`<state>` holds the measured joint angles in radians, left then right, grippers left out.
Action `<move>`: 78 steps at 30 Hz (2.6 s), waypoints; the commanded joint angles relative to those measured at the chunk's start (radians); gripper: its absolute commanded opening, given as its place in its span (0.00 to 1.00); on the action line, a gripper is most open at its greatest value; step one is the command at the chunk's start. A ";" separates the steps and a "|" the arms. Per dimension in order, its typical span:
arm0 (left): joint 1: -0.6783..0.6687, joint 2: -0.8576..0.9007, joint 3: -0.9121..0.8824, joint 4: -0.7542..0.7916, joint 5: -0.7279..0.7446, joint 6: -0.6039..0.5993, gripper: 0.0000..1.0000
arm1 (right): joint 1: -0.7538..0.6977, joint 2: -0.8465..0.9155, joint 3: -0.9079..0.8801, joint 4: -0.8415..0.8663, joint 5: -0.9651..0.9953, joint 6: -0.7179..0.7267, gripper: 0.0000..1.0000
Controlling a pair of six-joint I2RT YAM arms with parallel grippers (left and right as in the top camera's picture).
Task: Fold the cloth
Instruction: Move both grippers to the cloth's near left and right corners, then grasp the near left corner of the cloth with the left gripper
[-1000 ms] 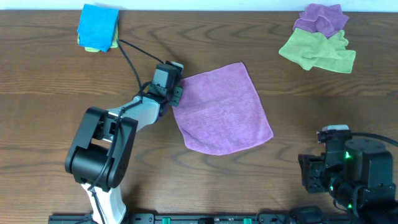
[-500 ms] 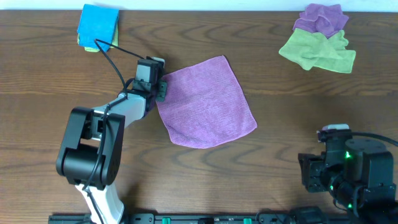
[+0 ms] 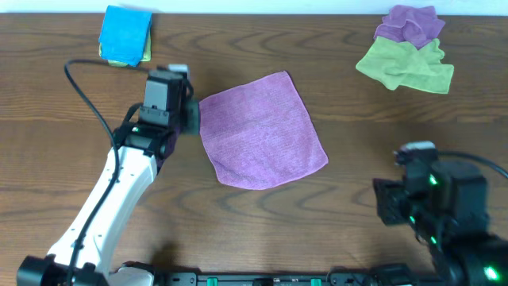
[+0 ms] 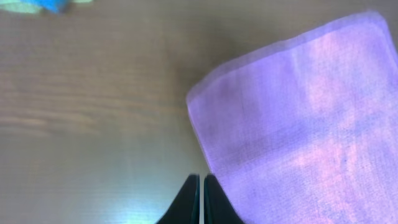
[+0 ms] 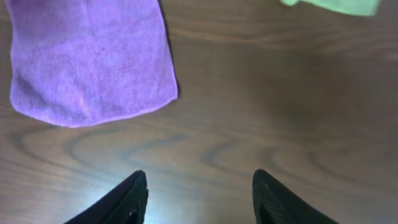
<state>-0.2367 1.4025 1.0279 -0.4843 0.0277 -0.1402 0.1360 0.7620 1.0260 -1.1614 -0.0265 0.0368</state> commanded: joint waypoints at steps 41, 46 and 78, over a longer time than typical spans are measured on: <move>0.001 0.005 -0.601 0.533 0.512 -0.541 0.65 | -0.019 0.579 -0.078 0.529 -0.435 -0.129 0.61; 0.001 0.029 -0.630 0.651 0.507 -0.554 0.69 | -0.019 0.579 -0.078 0.522 -0.435 -0.131 0.61; -0.022 0.277 -0.632 0.745 0.831 -0.615 0.63 | -0.019 0.579 -0.078 0.531 -0.435 -0.132 0.60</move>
<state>-0.2508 1.6356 0.4366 0.3149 0.9012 -0.7654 0.1303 1.3407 0.9516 -0.6338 -0.4480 -0.0780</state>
